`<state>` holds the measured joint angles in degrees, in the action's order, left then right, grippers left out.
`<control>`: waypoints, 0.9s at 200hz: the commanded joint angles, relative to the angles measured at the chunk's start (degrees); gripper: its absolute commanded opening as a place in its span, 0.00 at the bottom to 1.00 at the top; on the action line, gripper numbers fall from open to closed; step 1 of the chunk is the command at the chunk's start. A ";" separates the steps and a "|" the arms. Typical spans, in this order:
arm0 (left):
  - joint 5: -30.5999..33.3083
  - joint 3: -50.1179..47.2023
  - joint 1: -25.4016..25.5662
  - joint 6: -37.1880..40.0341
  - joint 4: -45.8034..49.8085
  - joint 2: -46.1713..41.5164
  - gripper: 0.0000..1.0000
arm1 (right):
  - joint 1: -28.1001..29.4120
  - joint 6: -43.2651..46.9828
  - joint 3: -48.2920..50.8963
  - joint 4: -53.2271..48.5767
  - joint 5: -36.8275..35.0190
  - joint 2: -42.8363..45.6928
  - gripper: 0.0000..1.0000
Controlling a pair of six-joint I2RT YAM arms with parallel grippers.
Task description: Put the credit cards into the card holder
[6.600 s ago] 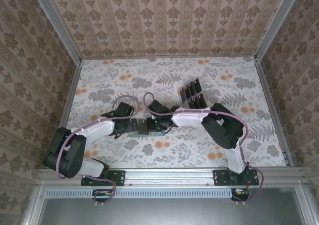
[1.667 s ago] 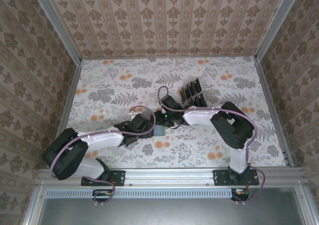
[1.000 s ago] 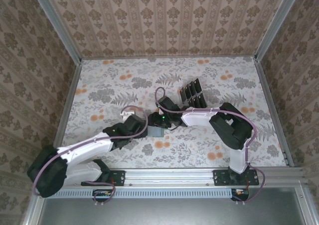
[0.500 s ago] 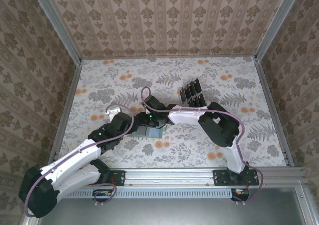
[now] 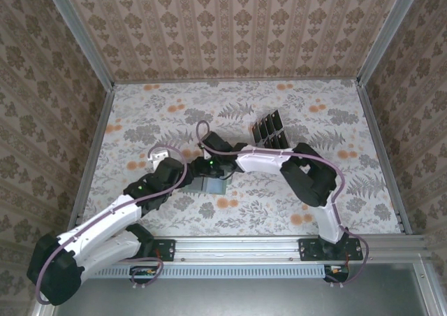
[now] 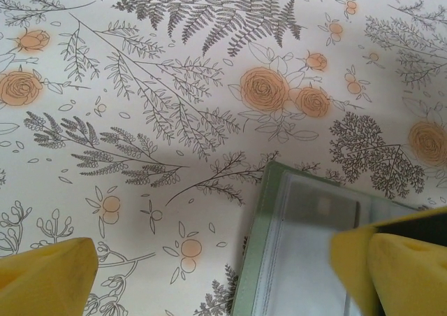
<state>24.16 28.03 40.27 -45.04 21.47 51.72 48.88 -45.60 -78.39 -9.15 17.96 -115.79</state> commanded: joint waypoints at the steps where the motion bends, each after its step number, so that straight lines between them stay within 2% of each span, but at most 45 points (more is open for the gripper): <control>1: -2.00 1.02 -1.08 1.87 1.39 1.90 1.00 | -2.79 3.75 1.00 -2.59 0.90 10.89 0.50; 20: -3.09 2.47 -2.51 2.99 2.37 3.65 1.00 | -6.83 7.06 0.74 -9.69 -2.80 14.09 0.50; 39: -4.38 3.41 -4.16 4.41 2.83 5.42 1.00 | -10.57 12.09 -1.68 -18.60 -9.57 14.80 0.50; 77: -8.17 4.57 -7.85 6.74 2.01 7.80 1.00 | -14.89 21.21 -8.25 -31.55 -24.42 10.37 0.45; 130: -10.73 6.25 -9.24 8.25 1.30 11.25 1.00 | -16.52 25.82 -18.81 -38.29 -38.11 0.97 0.32; 180: -11.85 6.10 -9.77 8.63 0.35 13.20 1.00 | -18.10 27.44 -26.45 -41.73 -42.05 -7.03 0.29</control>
<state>13.43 32.77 31.22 -37.82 22.48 64.10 31.79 -20.47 -101.38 -46.19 -18.76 -119.66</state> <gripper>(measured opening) 0.997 0.294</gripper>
